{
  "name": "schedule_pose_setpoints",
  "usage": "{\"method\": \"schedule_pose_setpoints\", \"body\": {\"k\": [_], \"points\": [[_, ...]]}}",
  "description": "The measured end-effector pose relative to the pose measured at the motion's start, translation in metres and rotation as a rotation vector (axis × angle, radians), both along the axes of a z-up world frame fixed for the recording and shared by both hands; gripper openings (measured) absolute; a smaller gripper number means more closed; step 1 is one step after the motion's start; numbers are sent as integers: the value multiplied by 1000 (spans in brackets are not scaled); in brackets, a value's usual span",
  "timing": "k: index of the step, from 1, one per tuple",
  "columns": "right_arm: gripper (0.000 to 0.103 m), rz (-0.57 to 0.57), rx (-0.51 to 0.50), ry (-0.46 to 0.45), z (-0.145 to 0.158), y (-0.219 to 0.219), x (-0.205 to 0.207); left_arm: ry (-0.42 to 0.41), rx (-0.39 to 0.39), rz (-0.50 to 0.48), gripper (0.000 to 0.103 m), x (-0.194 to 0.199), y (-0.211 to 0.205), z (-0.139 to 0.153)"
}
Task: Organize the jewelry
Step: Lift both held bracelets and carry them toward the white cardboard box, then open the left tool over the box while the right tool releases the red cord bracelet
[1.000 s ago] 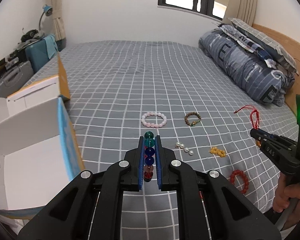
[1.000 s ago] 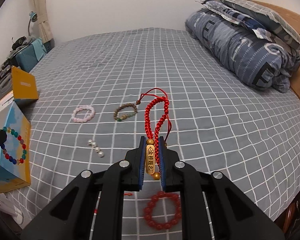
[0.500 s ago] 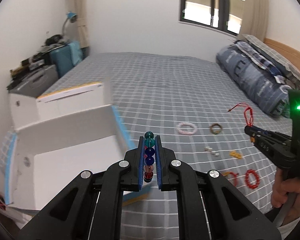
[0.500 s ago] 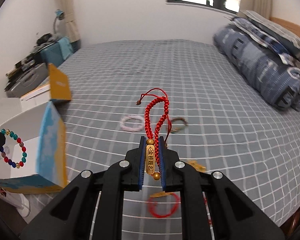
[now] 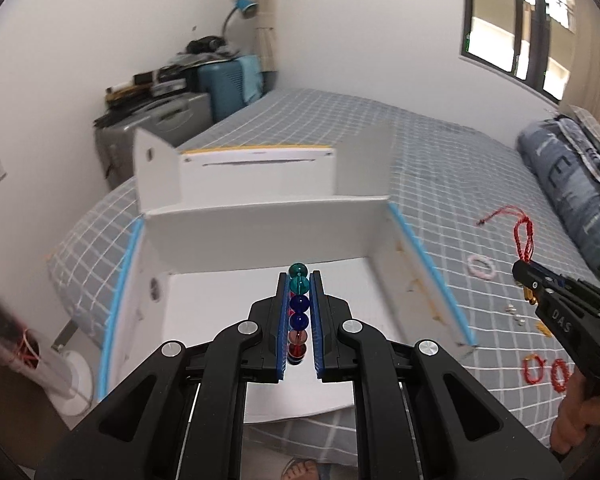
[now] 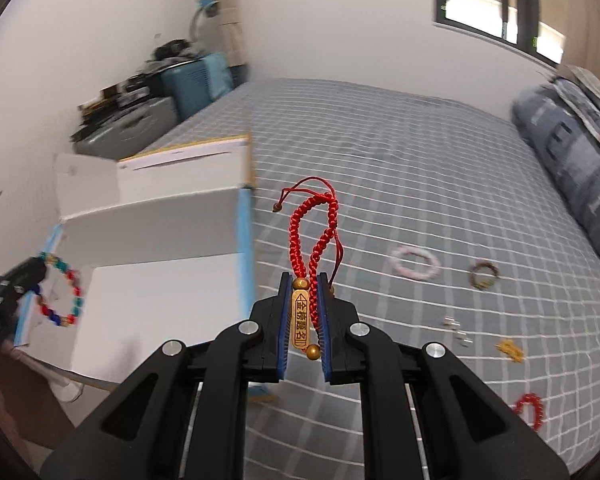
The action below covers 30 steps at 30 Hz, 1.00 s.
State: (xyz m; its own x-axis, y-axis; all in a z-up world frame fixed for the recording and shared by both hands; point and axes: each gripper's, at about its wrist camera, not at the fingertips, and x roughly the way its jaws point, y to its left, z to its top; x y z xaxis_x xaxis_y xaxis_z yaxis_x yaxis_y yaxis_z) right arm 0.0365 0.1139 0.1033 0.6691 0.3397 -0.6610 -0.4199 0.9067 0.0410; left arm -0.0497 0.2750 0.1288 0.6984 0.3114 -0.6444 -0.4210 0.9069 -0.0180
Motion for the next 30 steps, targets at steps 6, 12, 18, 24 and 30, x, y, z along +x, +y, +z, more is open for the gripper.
{"method": "schedule_pose_setpoints", "body": {"k": [6,12,18,24,30], "points": [[11,88,-16,16,-4,47,-12,34,-26,55,9,-6,32,-15],[11,153,-58,62,-27,84,-9,81,-73,81,9,-2,51,-30],[11,184,-88,149,-51,107,10,167,-124,86,9,16,64,-52],[11,174,-122,250,-66,125,31,226,-159,114,9,28,79,-65],[11,173,-168,324,-86,138,41,288,-178,131,9,39,90,-80]]}}
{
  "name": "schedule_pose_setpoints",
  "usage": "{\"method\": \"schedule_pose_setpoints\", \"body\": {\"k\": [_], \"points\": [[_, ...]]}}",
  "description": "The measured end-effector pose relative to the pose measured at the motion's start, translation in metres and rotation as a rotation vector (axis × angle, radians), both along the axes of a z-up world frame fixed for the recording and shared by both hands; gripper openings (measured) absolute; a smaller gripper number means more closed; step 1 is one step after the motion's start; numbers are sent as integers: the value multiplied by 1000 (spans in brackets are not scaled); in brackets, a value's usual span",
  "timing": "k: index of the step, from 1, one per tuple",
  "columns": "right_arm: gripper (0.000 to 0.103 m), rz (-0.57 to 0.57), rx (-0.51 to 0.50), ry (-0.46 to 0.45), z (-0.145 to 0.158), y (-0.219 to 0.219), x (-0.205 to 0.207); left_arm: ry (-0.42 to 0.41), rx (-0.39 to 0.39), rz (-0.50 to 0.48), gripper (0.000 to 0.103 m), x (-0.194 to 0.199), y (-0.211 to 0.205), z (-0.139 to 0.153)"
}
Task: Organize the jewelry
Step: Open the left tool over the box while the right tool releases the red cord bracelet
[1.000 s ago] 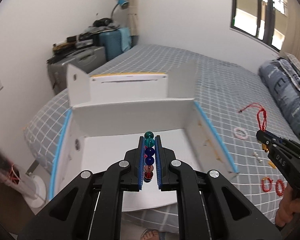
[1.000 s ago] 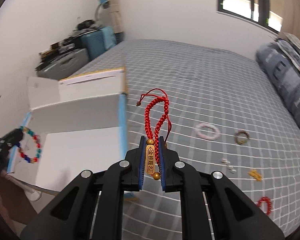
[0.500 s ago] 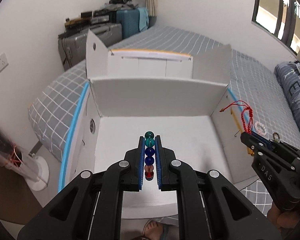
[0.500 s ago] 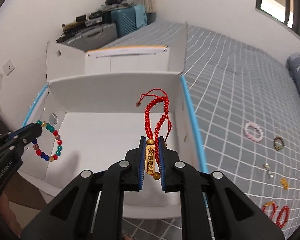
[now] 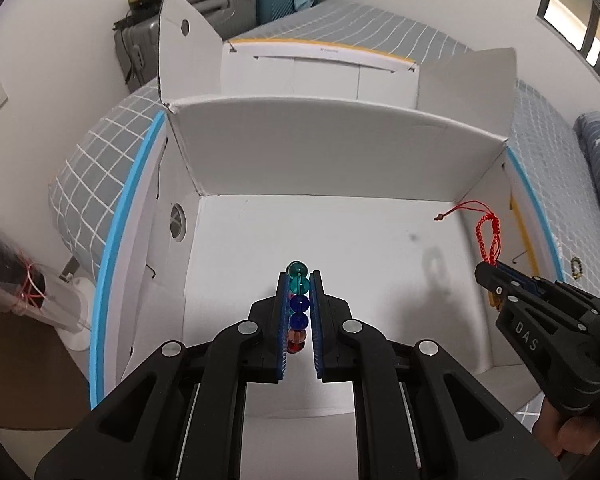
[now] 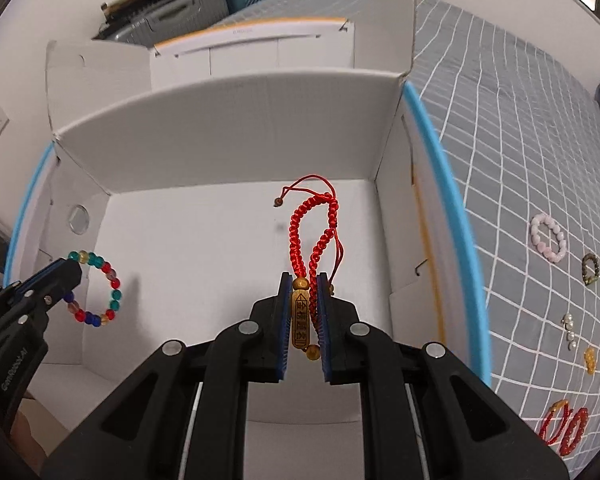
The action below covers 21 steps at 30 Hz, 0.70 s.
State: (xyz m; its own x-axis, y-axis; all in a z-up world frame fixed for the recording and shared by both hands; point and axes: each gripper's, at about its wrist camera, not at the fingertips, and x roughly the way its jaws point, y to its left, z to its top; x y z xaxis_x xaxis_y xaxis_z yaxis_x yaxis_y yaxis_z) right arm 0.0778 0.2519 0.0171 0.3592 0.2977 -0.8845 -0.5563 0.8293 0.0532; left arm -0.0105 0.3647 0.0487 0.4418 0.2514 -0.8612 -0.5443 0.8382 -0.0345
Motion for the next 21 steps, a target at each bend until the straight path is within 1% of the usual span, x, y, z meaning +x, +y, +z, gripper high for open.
{"method": "schedule_pose_setpoints", "body": {"k": [3,9,12,13,14,15,16,17,18,20,21], "points": [[11,12,-18,20,-8,7,0,11,-3,3,9,2,2,-4],[11,21,-22,25,-7,10,-3,20,4,9,9,0,5,-7],[14,28,-19,30,-7,11,-5,25,17,13,11,-1,4,-7],[17,28,-15,28,-6,11,-4,24,25,18,11,-2,4,-6],[23,29,-15,21,-6,11,-4,27,27,20,17,-2,5,-5],[27,34,-8,13,-4,11,-5,23,25,22,22,-3,6,-5],[35,36,-4,9,-3,11,-6,15,25,27,30,-5,6,-3],[42,35,-1,4,-2,10,-7,14,33,33,34,-6,6,-2],[44,30,2,-5,0,9,-8,12,41,37,35,-7,6,-1],[54,30,4,-15,3,8,-9,5,61,53,48,-11,7,3],[57,32,7,-24,6,7,-11,1,72,61,50,-13,7,4]]}}
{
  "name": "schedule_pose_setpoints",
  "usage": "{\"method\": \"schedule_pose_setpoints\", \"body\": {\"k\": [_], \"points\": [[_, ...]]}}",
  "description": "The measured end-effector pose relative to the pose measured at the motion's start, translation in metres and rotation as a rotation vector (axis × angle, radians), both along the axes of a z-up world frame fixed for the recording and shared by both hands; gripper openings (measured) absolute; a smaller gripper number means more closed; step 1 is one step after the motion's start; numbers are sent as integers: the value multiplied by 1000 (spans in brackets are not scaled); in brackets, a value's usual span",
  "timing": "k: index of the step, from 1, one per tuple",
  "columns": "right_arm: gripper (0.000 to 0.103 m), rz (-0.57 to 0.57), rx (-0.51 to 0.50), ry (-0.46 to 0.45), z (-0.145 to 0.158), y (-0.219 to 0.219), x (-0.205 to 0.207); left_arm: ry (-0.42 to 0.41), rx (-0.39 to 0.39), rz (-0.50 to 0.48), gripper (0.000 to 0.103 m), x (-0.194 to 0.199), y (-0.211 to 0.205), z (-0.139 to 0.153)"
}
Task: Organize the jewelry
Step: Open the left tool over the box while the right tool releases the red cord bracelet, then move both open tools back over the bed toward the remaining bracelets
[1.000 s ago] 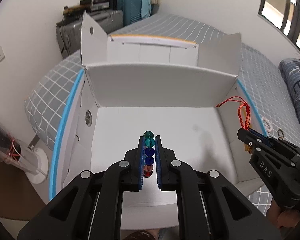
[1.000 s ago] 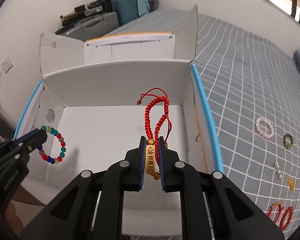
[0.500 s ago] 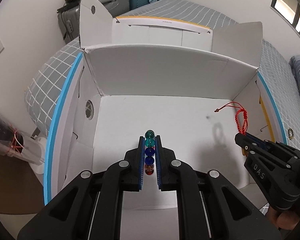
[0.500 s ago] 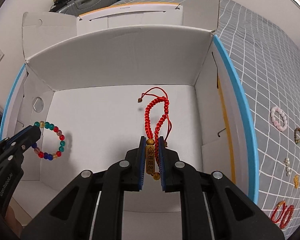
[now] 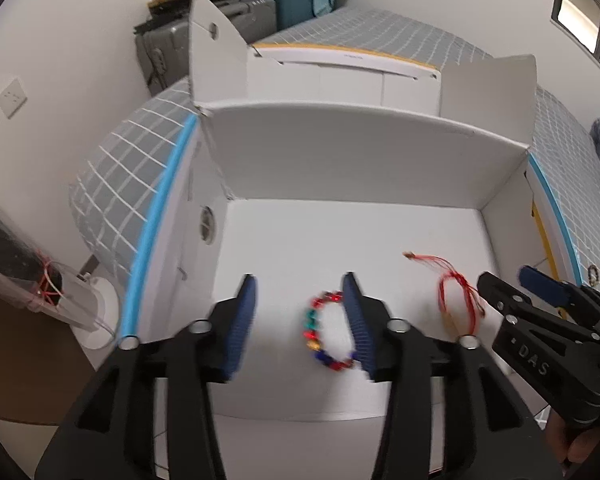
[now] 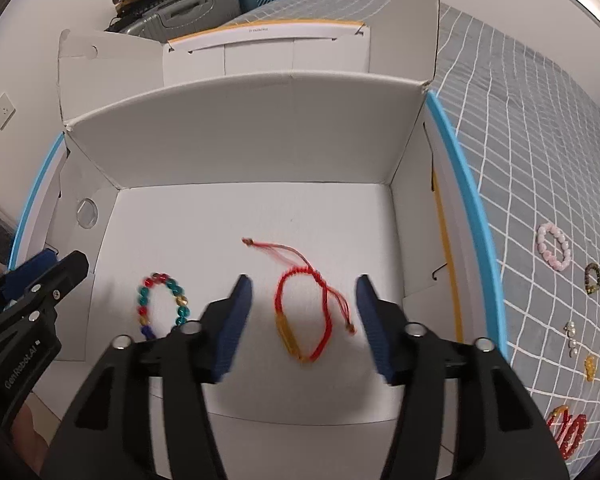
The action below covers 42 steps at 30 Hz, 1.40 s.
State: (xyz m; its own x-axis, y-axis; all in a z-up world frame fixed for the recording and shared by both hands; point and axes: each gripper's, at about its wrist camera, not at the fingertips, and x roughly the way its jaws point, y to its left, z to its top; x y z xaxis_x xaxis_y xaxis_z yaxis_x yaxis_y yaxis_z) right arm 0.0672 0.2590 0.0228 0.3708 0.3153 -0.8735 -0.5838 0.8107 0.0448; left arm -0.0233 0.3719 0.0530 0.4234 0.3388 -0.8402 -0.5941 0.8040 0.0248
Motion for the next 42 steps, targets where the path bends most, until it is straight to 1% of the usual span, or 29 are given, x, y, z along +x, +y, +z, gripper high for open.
{"method": "schedule_pose_setpoints", "body": {"k": [1,3,4,5,8,12,16,17,21,25,28,30,37,42], "points": [[64,-1,4,-5,1,0,0,-7,13,10,54,-3,1,2],[70,-3,18,-18,6,-3,-2,-20,21,19,60,-7,2,6],[74,-5,20,-26,8,-4,-3,-29,24,27,65,-9,3,8],[78,-7,22,-33,11,-4,-4,-33,29,32,66,-10,3,9],[83,-4,35,-52,17,-7,-7,-39,21,40,68,-13,7,9],[84,-10,38,-70,24,-11,-10,-53,30,41,74,-15,3,13],[84,-26,51,-99,33,-19,-13,-85,31,33,84,-20,-1,21],[84,-31,60,-109,37,-23,-14,-97,28,26,87,-21,-4,23],[84,-54,81,-150,52,-41,-19,-123,29,4,91,-22,-17,30],[84,-96,98,-195,70,-72,-21,-148,37,-33,96,-16,-37,38],[84,-128,106,-218,79,-97,-21,-169,33,-82,97,-9,-59,44],[84,-155,101,-230,85,-116,-19,-182,16,-122,97,-4,-74,46],[84,-249,94,-259,97,-184,-15,-207,15,-214,97,13,-129,54],[84,-325,90,-277,103,-237,-15,-211,-8,-333,97,27,-178,56]]}}
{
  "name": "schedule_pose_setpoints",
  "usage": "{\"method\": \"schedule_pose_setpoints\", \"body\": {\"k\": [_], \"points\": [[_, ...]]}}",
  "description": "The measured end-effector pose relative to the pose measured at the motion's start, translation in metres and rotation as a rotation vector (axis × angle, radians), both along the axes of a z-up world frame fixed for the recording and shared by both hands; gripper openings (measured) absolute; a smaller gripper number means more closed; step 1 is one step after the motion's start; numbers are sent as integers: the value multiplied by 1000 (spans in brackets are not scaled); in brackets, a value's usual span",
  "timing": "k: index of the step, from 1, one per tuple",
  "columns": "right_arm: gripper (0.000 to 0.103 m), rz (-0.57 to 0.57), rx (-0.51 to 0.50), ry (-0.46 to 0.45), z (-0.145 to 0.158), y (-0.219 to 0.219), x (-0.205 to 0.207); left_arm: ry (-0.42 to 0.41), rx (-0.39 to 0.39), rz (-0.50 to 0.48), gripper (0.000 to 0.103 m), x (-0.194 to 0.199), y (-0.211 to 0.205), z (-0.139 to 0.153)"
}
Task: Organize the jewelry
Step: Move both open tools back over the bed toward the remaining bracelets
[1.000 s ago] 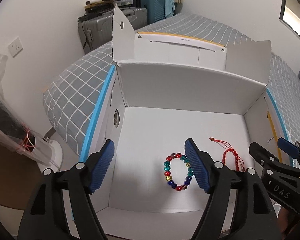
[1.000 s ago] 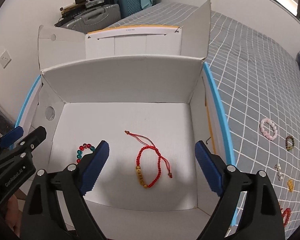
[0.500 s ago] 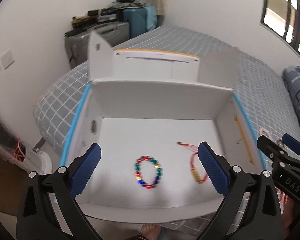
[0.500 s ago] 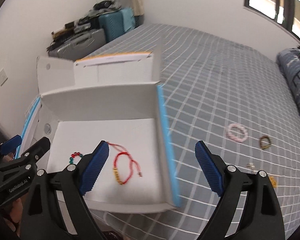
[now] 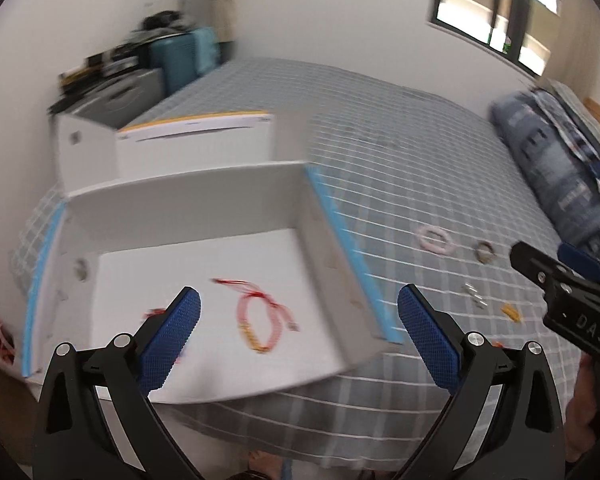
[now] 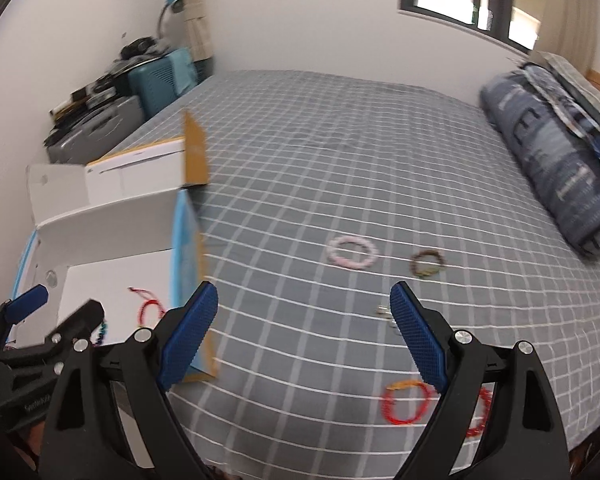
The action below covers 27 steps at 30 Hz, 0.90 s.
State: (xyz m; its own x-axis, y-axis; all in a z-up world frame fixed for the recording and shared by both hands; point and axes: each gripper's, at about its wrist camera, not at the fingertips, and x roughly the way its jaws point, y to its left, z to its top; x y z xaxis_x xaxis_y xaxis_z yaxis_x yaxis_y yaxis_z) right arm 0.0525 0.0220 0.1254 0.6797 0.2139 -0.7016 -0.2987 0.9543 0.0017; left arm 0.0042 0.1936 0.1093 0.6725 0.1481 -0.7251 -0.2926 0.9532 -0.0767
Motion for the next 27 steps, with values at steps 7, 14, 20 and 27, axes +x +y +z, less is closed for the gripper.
{"method": "schedule_pose_setpoints", "body": {"k": [7,14,20,27], "points": [[84,-101,-19,-1,-7,-66,-4,-4,-28,-96,97,19,-54,0],[84,-225,-39,26,-33,-142,-4,28,-28,-222,97,43,-121,-19],[84,-297,-58,77,-64,-193,-2,67,-2,-304,97,64,-168,-47],[84,-331,-93,157,-104,-228,4,142,-40,-354,97,88,-198,-87]]}}
